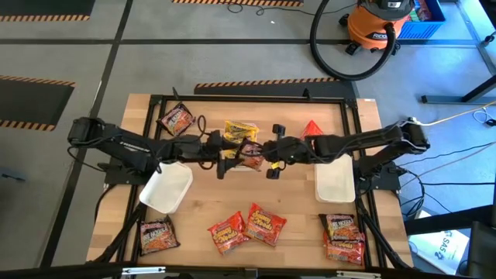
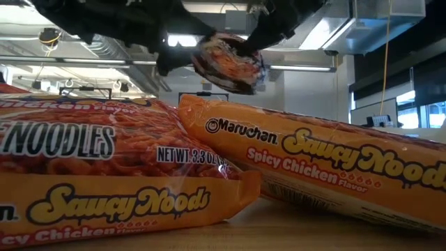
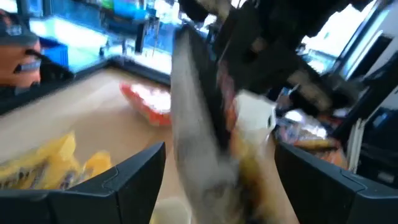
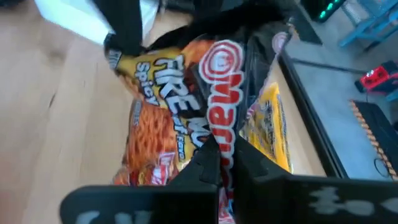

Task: Sort Maruchan noodles
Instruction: Put the middle top black noodle pack into the left white bin

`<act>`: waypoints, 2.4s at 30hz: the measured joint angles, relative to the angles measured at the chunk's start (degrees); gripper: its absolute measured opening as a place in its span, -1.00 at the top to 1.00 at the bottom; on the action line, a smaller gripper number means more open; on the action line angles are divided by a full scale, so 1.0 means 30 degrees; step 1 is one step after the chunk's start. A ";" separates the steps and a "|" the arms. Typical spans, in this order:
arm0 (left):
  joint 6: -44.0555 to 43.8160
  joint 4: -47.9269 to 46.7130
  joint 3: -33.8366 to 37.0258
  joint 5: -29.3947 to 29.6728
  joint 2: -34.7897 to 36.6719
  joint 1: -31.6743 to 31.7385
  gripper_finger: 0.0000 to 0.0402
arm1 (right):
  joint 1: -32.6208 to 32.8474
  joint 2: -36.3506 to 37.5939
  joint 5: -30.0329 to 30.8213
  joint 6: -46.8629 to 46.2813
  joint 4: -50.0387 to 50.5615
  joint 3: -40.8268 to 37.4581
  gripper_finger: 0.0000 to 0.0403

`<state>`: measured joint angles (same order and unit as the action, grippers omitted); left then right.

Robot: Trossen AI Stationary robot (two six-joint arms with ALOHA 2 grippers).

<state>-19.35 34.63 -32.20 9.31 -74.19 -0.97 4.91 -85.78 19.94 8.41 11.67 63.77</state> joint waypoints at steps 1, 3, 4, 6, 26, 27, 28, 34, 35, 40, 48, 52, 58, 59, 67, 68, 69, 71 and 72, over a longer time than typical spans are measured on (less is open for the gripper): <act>-0.0017 -0.0228 -0.0004 0.0008 -0.0103 0.0000 -0.47 | 0.0000 -0.0037 -0.0005 0.0169 -0.0179 0.0000 1.00; -0.0015 0.0025 -0.0359 -0.0046 -0.0765 -0.0007 -0.47 | 0.0000 -0.0037 -0.0036 0.0316 -0.0458 0.0000 1.00; -0.0015 -0.0085 -0.0390 -0.0052 -0.0896 -0.0007 -0.47 | 0.0000 -0.0045 -0.0185 0.0351 -0.0701 0.0005 1.00; -0.0015 -0.0069 -0.0654 -0.0024 -0.1334 0.0000 -0.47 | -0.0004 -0.0172 -0.0415 0.0358 -0.1087 0.0029 1.00; 0.0781 -0.0121 -0.0840 0.0141 -0.1822 -0.0033 0.37 | -0.0015 -0.0270 -0.2184 0.0311 -0.2487 0.0007 0.79; 0.0953 -0.0131 -0.0840 0.0148 -0.1822 -0.0071 0.40 | -0.0015 -0.0237 -0.2185 0.0304 -0.2389 0.0007 0.72; 0.1080 -0.0135 -0.0840 0.0150 -0.1822 -0.0109 0.41 | -0.0015 -0.0144 -0.2222 0.0304 -0.2252 0.0007 0.64; 0.1902 -0.0165 -0.0855 0.0216 -0.1428 -0.0346 0.40 | 0.0000 0.1635 -0.2220 0.0141 -0.0251 0.0015 0.04; 0.2145 -0.0544 -0.0823 0.0229 -0.1120 -0.0430 0.39 | 0.0000 0.2151 -0.2175 -0.0210 0.0605 0.0014 -0.04; 0.3278 -0.1028 -0.0847 -0.0400 0.0562 -0.0872 0.39 | -0.0022 0.4183 -0.2208 -0.2730 0.3641 0.0021 -0.31; 0.5935 0.0518 0.0164 0.0010 0.2936 -0.1687 0.39 | -0.0280 0.4710 -0.3845 -0.3079 -0.4612 -0.4866 -0.38; 0.6752 0.3112 0.0849 -0.0466 0.2849 -0.1807 0.39 | -0.0295 0.3359 -0.4973 -0.3269 -1.3238 -0.7355 -0.38; 0.7646 0.4978 0.0894 -0.0638 0.1871 -0.1814 0.39 | -0.0270 0.0580 -0.5739 -0.3416 -1.8255 -0.6924 -0.38; 0.7732 0.5159 0.0908 -0.0607 0.1781 -0.1814 0.39 | -0.0270 0.0195 -0.6061 -0.3451 -1.8513 -0.6685 -0.38; 0.8161 0.6106 0.0901 -0.0476 0.1442 -0.1814 0.39 | -0.0270 -0.1930 -0.7010 -0.3368 -1.8539 -0.4539 -0.38; 0.8167 0.6094 0.0901 -0.0480 0.1442 -0.1814 0.39 | -0.0270 -0.2109 -0.7007 -0.3365 -1.8555 -0.4237 -0.38; 0.8167 0.6099 0.0901 -0.0483 0.1442 -0.1814 0.39 | -0.0270 -0.2192 -0.7007 -0.3286 -1.8554 -0.4087 -0.38; 0.8167 0.6128 0.0901 -0.0491 0.1442 -0.1814 0.39 | -0.0270 -0.2383 -0.7000 -0.3164 -1.8603 -0.3781 -0.37; 0.8167 0.6121 0.0901 -0.0497 0.1442 -0.1814 0.39 | -0.0270 -0.2390 -0.7014 -0.3143 -1.8519 -0.3760 -0.36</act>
<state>5.15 52.99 -29.50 7.82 -69.87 -6.42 4.10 -92.95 -1.10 -1.02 -43.89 52.49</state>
